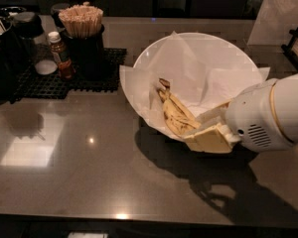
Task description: Pick banana from white bowl
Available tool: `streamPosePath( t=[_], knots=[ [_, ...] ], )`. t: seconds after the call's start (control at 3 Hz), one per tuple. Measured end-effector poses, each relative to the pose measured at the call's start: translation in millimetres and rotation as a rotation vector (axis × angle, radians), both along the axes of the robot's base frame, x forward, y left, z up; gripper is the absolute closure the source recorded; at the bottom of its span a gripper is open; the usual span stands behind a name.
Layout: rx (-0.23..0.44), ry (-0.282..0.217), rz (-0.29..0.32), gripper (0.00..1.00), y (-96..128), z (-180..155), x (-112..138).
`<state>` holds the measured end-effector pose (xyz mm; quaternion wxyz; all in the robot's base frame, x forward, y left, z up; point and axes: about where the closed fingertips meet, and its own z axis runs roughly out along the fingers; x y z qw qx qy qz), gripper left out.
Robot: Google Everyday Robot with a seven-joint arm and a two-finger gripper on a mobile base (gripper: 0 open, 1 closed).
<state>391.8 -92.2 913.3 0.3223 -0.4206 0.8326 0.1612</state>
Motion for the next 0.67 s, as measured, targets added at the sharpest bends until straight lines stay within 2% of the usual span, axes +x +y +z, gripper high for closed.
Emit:
streamPosePath(
  t=[0.33, 0.67],
  knots=[
    [0.008, -0.026, 0.015, 1.0, 2, 11, 1],
    [0.014, -0.084, 0.058, 1.0, 10, 36, 4]
  ],
)
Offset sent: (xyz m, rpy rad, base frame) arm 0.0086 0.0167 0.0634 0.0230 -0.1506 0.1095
